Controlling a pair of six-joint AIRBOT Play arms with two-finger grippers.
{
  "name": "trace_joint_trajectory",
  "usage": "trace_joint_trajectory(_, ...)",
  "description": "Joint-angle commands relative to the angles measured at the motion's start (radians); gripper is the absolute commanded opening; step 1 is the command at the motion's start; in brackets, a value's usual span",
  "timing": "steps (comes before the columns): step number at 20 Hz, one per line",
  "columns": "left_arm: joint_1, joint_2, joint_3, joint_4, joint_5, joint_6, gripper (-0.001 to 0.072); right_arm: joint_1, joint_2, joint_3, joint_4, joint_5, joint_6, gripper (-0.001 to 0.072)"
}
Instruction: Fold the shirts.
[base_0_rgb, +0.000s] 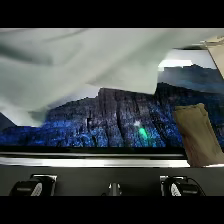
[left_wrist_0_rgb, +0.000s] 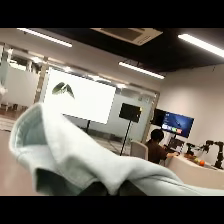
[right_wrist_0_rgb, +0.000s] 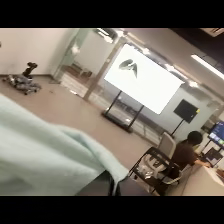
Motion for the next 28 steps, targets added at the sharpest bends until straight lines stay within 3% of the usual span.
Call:
trace_joint_trajectory(1,0.011,-0.002,0.043,0.006,-0.052,-0.018,0.0031,-0.005,0.008,0.053,-0.105,0.055,0.046,0.0020)
trace_joint_trajectory(6,0.011,-0.096,-0.018,0.089,-0.349,-0.018,0.0032,-0.005,-0.197,0.045,-0.124,0.480,0.048,0.0020)
trace_joint_trajectory(8,0.011,-0.145,-0.139,0.107,-0.410,-0.017,0.0033,-0.005,-0.320,-0.012,-0.121,0.573,0.040,0.0019)
trace_joint_trajectory(10,0.011,-0.201,-0.300,0.106,-0.365,0.010,0.0033,-0.005,-0.434,-0.132,-0.107,0.523,0.040,0.0019)
trace_joint_trajectory(13,0.010,-0.333,-0.533,0.100,-0.166,0.016,0.0033,-0.005,-0.602,-0.296,-0.071,0.296,0.103,0.0020)
trace_joint_trajectory(16,0.009,-0.524,-0.625,0.064,0.008,0.016,0.0033,-0.005,-0.790,-0.330,0.058,0.123,0.171,0.0020)
trace_joint_trajectory(20,0.009,-0.726,-0.622,-0.012,0.062,0.016,0.0033,-0.001,-0.962,-0.330,0.280,0.057,0.210,0.0020)
trace_joint_trajectory(23,-0.002,-0.816,-0.623,-0.113,0.034,0.016,0.0036,0.028,-1.027,-0.330,0.298,0.032,0.209,0.0020)
trace_joint_trajectory(24,-0.006,-0.832,-0.623,-0.139,0.031,0.016,0.0088,0.039,-1.035,-0.330,0.300,-0.006,0.209,0.0033)
trace_joint_trajectory(25,-0.005,-0.832,-0.622,-0.158,0.029,0.016,0.0263,0.039,-1.033,-0.328,0.300,-0.040,0.205,0.0185)
trace_joint_trajectory(26,0.007,-0.828,-0.606,-0.153,0.000,0.019,0.0583,0.028,-1.024,-0.312,0.297,-0.039,0.190,0.0426)
trace_joint_trajectory(27,0.042,-0.827,-0.562,-0.142,-0.090,0.072,0.0704,0.010,-1.012,-0.288,0.286,-0.010,0.159,0.0504)
trace_joint_trajectory(28,0.091,-0.827,-0.505,-0.121,-0.211,0.142,0.0699,-0.022,-0.994,-0.266,0.258,0.037,0.139,0.0504)
